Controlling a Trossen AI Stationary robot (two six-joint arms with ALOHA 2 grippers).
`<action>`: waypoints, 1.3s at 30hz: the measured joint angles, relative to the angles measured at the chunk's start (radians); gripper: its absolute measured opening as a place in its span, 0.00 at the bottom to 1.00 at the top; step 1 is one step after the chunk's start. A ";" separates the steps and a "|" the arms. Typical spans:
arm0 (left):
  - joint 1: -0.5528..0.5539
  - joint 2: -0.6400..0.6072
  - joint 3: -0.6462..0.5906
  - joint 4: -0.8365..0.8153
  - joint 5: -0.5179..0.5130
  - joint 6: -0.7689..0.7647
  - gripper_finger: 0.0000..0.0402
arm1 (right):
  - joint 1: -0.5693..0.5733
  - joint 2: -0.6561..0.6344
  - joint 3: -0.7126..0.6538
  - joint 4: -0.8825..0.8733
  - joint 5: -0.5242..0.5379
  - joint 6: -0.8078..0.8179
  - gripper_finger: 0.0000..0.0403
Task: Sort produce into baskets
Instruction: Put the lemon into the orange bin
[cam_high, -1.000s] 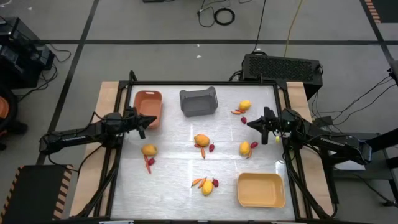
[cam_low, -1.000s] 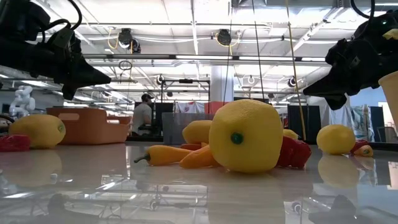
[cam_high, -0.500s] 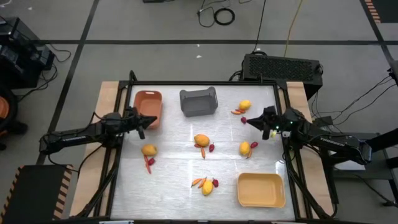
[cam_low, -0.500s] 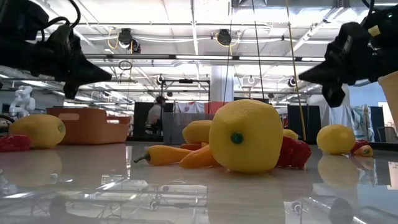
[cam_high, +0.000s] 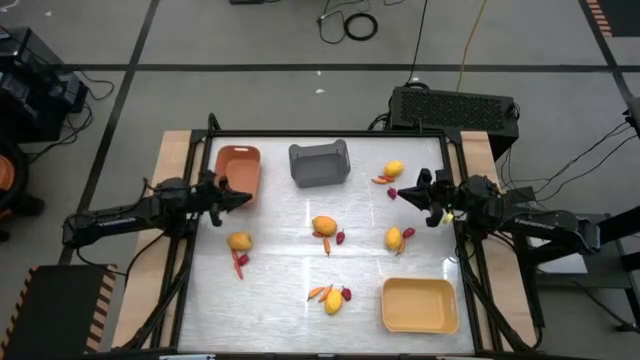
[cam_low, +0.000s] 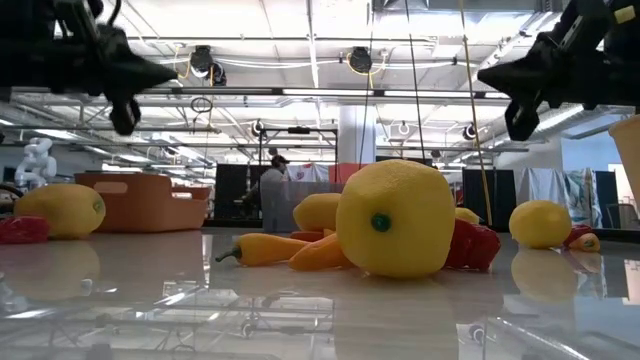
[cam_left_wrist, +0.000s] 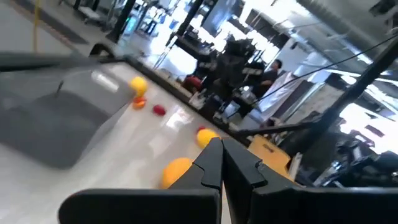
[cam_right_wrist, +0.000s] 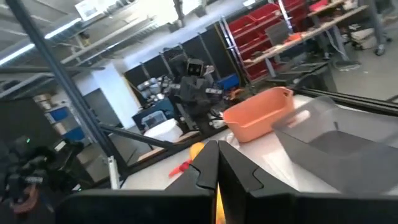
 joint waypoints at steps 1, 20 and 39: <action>0.000 0.012 0.024 -0.002 0.000 0.020 0.02 | 0.011 0.015 0.000 0.016 0.000 -0.005 0.00; -0.107 0.548 0.594 -0.325 -0.021 0.489 0.02 | 0.202 0.532 0.559 -0.309 -0.006 -0.397 0.00; -0.225 1.265 0.984 -0.293 -0.014 0.701 0.83 | 0.397 0.754 0.668 -0.450 0.000 -0.374 0.00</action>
